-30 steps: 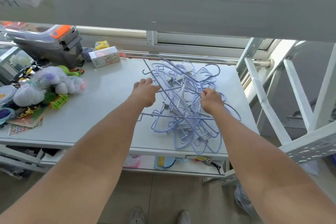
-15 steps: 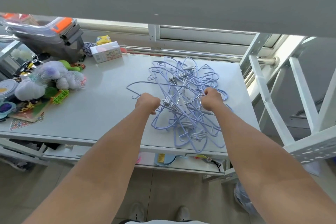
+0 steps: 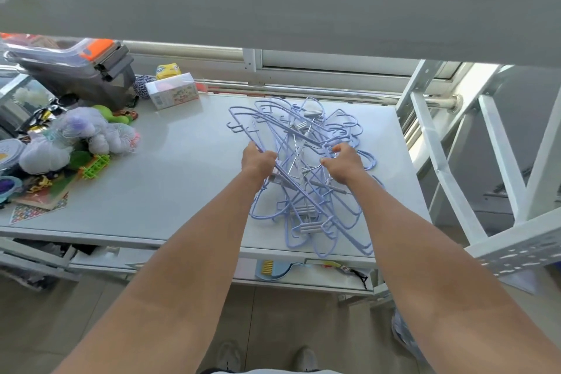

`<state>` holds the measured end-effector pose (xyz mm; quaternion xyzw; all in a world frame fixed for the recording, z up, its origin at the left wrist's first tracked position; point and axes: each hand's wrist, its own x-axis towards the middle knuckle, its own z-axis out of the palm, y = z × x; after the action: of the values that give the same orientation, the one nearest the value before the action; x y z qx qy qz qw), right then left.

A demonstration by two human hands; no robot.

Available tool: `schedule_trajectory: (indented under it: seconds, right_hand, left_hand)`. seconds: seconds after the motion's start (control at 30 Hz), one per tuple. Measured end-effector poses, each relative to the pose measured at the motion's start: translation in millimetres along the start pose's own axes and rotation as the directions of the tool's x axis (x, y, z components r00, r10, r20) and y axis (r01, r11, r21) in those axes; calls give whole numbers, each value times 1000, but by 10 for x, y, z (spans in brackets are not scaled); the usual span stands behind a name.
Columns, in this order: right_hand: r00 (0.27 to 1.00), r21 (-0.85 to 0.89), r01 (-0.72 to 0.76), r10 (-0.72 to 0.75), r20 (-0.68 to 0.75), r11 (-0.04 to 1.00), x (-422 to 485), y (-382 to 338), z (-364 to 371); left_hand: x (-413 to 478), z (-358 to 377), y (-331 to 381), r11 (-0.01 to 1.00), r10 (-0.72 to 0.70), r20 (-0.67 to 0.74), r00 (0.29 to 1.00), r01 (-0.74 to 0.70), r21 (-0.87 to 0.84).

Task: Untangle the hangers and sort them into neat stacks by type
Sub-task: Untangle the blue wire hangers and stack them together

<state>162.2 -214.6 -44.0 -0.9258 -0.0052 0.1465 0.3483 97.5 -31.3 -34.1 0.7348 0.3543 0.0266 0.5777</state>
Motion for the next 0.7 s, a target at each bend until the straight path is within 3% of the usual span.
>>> schedule_trajectory:
  seconds: [0.1,0.13,0.2,0.3,0.4,0.53,0.63,0.7]
  right_hand:
    - [997,88,-3,9,-71,996,12,-49,3]
    - [996,140,-34,44,-73,990,37,-50,15]
    - [987,222,-146,158,-38,964,77,-13,23]
    - [952,281,-305,285,109,910,81,102,13]
    - [917,547,-390,364,160,741,78,161,7]
    - [917,735,-366,356,180,571,52,80,-25]
    - [907,798,-398,324,268,453,57,67,-47]
    - [895,829,-428,295,335,359,43,80,-63]
  left_hand:
    - [-19,25,67,986,98,-5,995,-98,-137]
    - [-27,31,94,988,114,24,993,-110,-107]
    - [-38,38,100,979,116,117,986,-134,156]
    - [-8,29,-22,816,5,197,980,-118,566]
    - [-82,73,-155,730,61,231,971,-202,653]
    - [-185,160,-270,737,235,127,964,-262,623]
    - [-225,227,-281,531,322,166,932,-322,784]
    - [-243,257,-263,486,331,242,912,-385,784]
